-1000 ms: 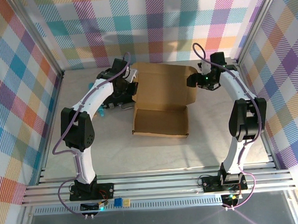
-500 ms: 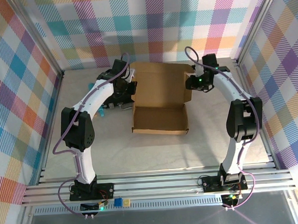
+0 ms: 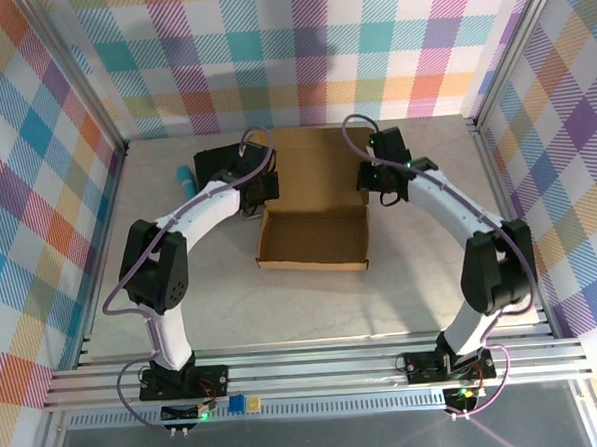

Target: Fold the paper box

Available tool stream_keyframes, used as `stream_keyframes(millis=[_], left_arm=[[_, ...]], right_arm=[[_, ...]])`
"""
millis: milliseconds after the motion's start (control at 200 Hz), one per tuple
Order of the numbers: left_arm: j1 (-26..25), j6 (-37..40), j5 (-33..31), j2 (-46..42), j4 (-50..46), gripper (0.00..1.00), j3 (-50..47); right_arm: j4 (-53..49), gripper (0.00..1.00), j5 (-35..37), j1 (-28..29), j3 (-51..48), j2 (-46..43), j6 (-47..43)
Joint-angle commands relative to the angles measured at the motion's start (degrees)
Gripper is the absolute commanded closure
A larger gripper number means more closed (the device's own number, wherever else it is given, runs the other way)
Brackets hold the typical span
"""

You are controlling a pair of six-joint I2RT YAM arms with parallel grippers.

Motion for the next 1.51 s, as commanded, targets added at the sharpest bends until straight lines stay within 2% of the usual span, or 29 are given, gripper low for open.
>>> stream_keyframes(millis=[0,145,340,635,810,930,1205,1400,1500], left_arm=[[-1.22,-5.78,-6.71,-5.41,16.52,1.00,-8.57],[-1.52,-8.63,-7.37,-9.80,33.61,1.00,-20.97],[-2.98,-9.07,-6.17,-12.62,43.50,1.00,-28.15],[-5.15,-7.84,-6.91,-14.47,53.42,1.00,-37.41],[-6.98,-9.88,-8.30,-16.14,56.96,1.00,-43.22],[-8.74,-9.31,-9.62,-15.37,64.91,1.00,-48.27],[-11.59,-8.60,-12.39,-14.04,69.01,1.00,-52.32],[-13.31,-5.50,-14.19,-13.16,70.94,1.00,-53.23],[-13.86,-3.64,-15.51,-12.43,71.87,1.00,-53.13]], right_arm=[[18.74,1.00,3.04,1.71,-10.90,-5.47,6.66],[33.29,1.00,2.04,3.13,-21.47,-9.83,7.63],[36.86,0.96,0.19,3.68,-27.51,-12.24,10.02],[35.12,0.93,1.99,4.96,-33.58,-18.31,12.03],[33.62,0.93,3.21,5.52,-36.42,-21.59,12.61],[33.02,0.92,3.14,5.60,-38.03,-22.97,12.92],[30.72,0.90,2.61,5.83,-39.94,-25.02,14.45],[24.10,0.78,3.85,5.97,-39.47,-30.16,17.45],[18.53,0.66,3.50,5.97,-37.74,-32.28,19.28]])
